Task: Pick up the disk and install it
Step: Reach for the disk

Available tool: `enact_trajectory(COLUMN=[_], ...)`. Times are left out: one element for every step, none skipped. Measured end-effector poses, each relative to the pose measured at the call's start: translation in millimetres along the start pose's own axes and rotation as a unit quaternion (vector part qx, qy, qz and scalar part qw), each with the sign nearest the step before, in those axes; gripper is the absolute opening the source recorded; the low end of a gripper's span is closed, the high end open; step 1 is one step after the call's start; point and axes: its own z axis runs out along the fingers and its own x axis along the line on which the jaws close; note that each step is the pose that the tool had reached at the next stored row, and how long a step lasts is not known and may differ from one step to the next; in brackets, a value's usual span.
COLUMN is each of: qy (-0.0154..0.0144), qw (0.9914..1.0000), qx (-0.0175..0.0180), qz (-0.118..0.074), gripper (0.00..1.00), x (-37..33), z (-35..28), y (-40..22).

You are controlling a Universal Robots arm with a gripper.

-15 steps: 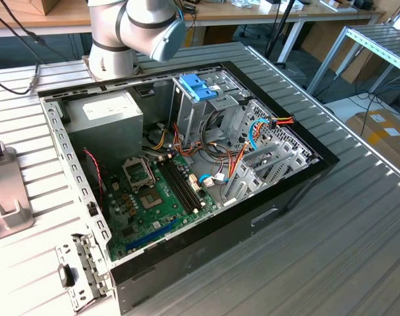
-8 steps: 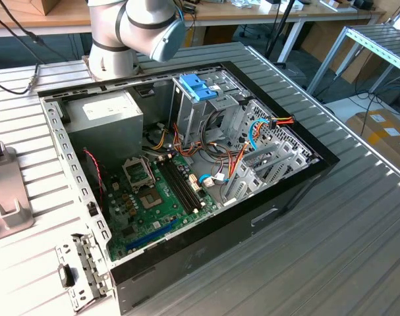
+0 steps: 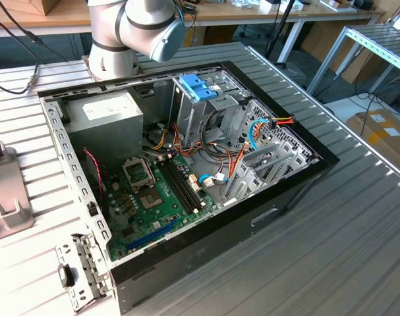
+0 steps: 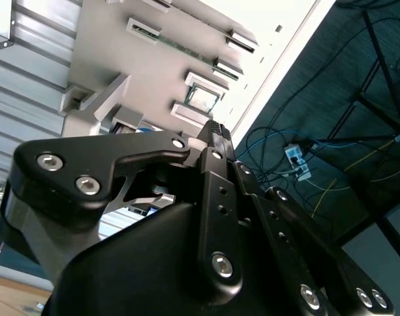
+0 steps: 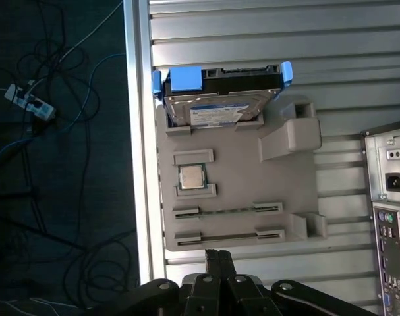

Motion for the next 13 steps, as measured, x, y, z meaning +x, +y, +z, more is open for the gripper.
enact_trajectory(qy=[0.0,0.0,0.0,0.0,0.0,0.0,0.0,0.0,0.0,0.0,0.0,0.0001,0.0], qw=[1.0,1.0,1.0,1.0,1.0,1.0,1.0,1.0,1.0,1.0,1.0,1.0,1.0], qx=[0.0,0.0,0.0,0.0,0.0,0.0,0.0,0.0,0.0,0.0,0.0,0.0,0.0], qz=[0.0,0.0,0.0,0.0,0.0,0.0,0.0,0.0,0.0,0.0,0.0,0.0,0.0], gripper=[0.11,0.11,0.11,0.11,0.11,0.11,0.11,0.11,0.11,0.11,0.11,0.11,0.11], x=[0.9,1.7,2.2,2.9,3.4,4.1,4.8,5.6,6.7,7.3,7.8,8.5,8.8], z=[0.0,0.0,0.0,0.0,0.0,0.0,0.1,0.0,0.1,0.1,0.0,0.1,0.1], y=[-0.1,-0.1,-0.1,-0.2,-0.2,-0.3,-0.3,-0.3,-0.4,-0.5,-0.5,-0.6,-0.6])
